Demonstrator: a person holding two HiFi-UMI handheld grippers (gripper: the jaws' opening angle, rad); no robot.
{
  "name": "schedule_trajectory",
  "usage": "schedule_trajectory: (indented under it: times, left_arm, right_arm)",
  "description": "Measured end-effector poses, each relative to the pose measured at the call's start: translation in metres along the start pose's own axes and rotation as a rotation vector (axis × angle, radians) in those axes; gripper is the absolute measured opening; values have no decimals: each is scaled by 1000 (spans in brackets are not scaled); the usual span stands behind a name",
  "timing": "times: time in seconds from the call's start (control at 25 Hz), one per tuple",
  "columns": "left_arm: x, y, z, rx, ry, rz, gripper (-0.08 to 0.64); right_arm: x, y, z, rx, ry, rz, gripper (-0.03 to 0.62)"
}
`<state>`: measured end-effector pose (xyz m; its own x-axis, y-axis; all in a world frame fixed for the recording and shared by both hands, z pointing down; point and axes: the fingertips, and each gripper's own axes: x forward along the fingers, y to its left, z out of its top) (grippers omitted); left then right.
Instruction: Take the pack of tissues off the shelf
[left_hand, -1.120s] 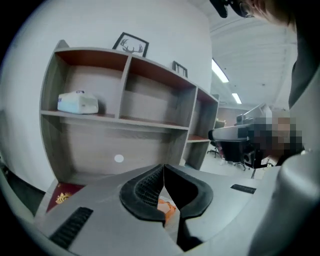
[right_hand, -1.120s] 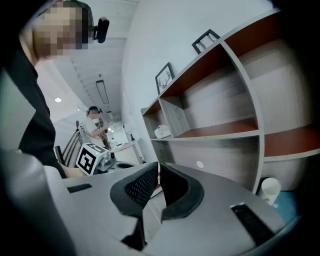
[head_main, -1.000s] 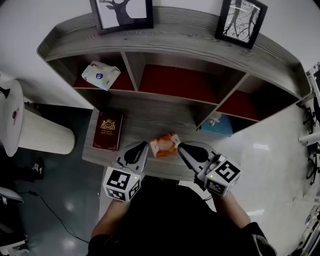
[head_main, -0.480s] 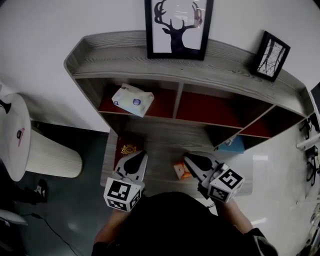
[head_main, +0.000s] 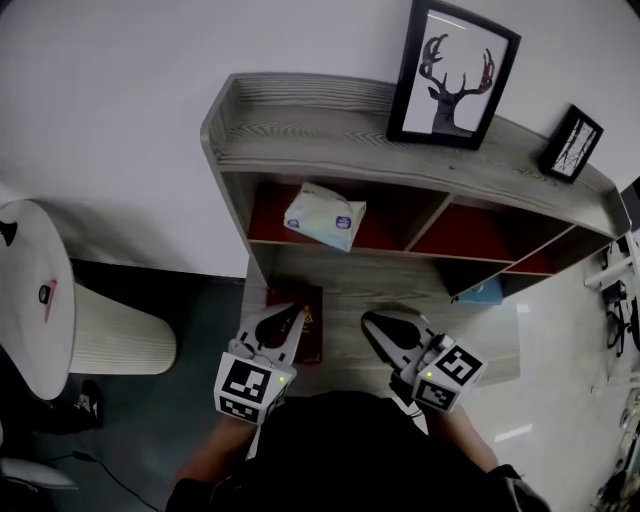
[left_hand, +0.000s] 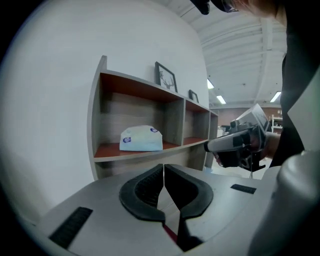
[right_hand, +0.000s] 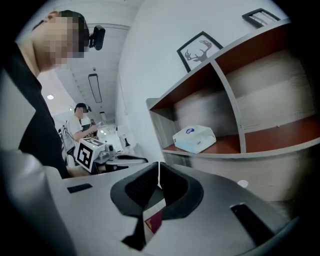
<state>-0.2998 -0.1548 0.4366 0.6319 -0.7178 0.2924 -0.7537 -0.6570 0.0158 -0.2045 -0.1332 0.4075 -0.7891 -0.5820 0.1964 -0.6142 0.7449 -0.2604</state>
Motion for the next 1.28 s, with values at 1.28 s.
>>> schedule_trajectory:
  times: [1.28]
  left_arm:
    - [78, -15, 49, -23, 19, 143, 261]
  right_arm:
    - [-77, -51, 12, 19, -36, -19, 17]
